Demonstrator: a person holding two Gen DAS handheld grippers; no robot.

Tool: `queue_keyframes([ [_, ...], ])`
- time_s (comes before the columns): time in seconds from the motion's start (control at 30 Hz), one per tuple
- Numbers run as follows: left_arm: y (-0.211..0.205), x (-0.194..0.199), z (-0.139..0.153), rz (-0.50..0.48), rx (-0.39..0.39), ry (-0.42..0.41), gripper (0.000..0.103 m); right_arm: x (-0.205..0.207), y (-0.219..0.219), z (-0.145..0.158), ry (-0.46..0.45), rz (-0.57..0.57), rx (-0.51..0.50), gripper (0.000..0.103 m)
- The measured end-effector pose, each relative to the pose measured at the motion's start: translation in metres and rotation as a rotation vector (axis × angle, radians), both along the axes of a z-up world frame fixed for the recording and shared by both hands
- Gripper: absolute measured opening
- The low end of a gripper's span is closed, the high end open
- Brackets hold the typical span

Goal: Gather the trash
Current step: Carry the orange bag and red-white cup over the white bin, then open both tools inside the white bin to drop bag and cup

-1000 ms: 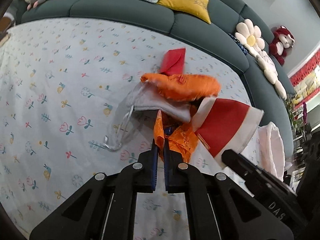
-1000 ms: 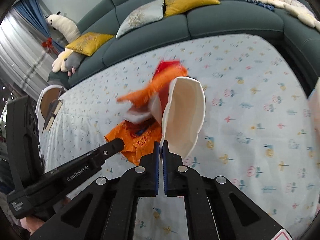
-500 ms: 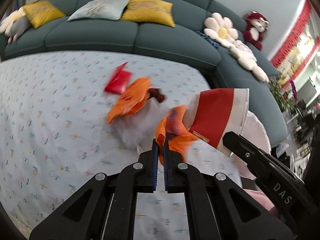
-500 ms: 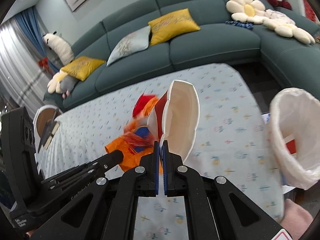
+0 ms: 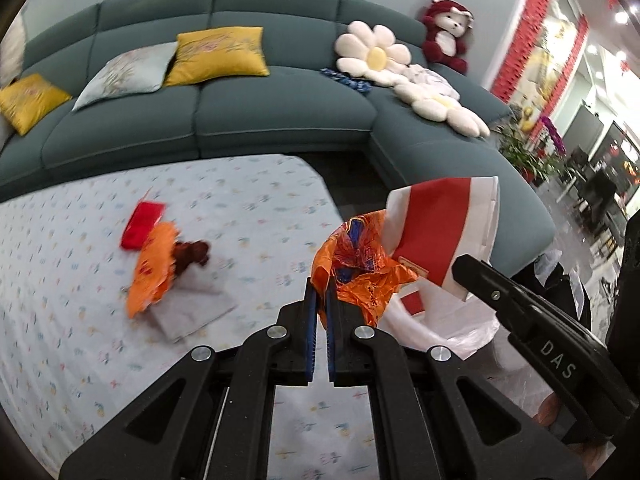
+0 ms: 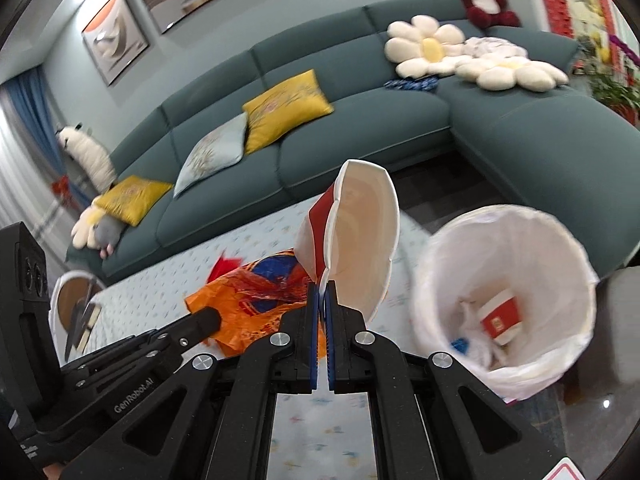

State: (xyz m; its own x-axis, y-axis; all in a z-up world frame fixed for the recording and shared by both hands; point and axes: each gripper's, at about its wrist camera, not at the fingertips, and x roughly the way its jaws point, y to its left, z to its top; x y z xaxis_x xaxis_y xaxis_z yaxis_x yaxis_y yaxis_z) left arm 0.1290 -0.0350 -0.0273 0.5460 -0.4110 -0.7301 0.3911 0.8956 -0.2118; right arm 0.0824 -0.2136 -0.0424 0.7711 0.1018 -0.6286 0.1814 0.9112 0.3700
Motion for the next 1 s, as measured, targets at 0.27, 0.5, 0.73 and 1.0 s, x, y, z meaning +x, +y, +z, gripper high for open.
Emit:
queue_keyframes([
  [0.27,-0.055,-0.003,0.008,-0.069,0.032,-0.020,0.004,-0.016,-0.055,0.005,-0.015,-0.086,-0.016,0.004],
  [0.5,-0.094,0.000,0.006,-0.116,0.057,-0.019,0.004,-0.021,-0.091,-0.004,0.012,-0.143,-0.001,0.004],
  [0.73,-0.120,0.004,-0.001,-0.146,0.074,-0.007,0.004,-0.022,-0.114,-0.017,0.037,-0.170,0.009,0.004],
  [1.0,-0.135,0.008,-0.009,-0.157,0.080,0.010,0.008,-0.016,-0.124,-0.024,0.063,-0.187,-0.007,0.011],
])
